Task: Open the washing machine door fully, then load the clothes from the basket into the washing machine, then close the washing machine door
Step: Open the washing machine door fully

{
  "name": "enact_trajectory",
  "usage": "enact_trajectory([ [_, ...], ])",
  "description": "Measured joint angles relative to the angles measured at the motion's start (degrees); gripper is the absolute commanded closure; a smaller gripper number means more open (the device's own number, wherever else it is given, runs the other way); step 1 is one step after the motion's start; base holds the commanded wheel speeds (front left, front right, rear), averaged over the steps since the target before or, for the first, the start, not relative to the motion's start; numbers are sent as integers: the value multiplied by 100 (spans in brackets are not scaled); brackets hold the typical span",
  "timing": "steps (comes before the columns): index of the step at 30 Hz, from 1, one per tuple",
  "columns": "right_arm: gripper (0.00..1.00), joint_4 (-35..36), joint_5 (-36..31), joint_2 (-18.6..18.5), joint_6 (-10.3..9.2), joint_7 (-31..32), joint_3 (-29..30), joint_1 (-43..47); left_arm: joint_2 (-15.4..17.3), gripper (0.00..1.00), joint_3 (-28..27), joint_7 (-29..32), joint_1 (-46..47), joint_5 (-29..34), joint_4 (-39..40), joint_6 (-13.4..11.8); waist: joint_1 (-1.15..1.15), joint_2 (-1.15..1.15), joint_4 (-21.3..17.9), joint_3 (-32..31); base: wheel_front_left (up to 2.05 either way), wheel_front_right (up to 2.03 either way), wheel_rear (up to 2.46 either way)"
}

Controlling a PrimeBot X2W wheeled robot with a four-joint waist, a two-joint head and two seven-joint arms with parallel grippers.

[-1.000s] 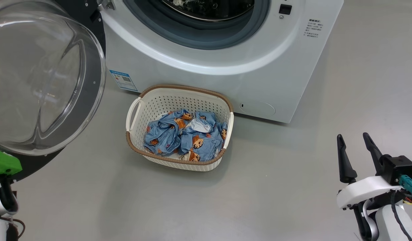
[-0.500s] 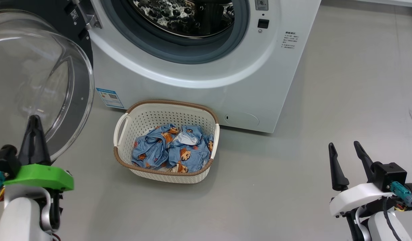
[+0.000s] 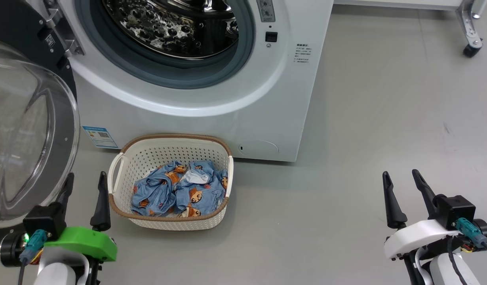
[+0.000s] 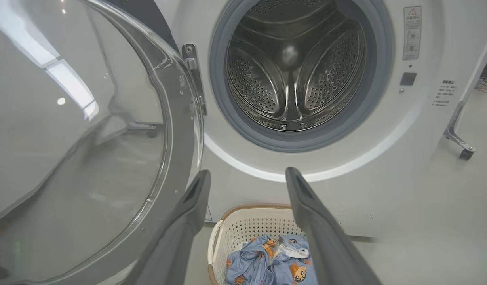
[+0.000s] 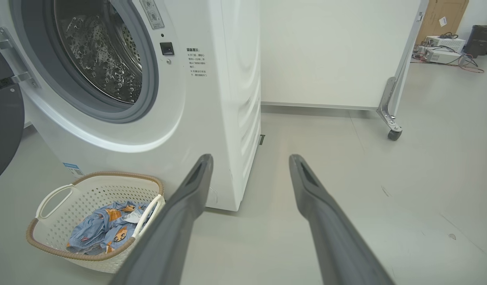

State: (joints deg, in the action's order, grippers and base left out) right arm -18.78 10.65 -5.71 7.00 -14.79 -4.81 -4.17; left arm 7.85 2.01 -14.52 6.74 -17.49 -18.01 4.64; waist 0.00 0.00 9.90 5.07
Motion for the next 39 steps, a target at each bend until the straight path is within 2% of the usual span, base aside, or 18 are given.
enact_trajectory([
  [21, 0, 326, -12, 16, 0, 0, 40, 264, -121, 0, -257, 0, -599, 134, 47, 12, 0, 0, -1023, -265, 0, 0, 0],
  [28, 0, 477, -19, 11, -1, 0, 116, 384, -164, 0, -334, 0, -709, 203, 112, -74, 0, 0, -1102, -358, 0, 0, 0],
  [39, 0, 611, -45, 19, -1, 0, 138, 481, -189, 0, -361, 0, -799, 235, 215, -74, 0, 0, -1042, -384, 0, 0, 0],
])
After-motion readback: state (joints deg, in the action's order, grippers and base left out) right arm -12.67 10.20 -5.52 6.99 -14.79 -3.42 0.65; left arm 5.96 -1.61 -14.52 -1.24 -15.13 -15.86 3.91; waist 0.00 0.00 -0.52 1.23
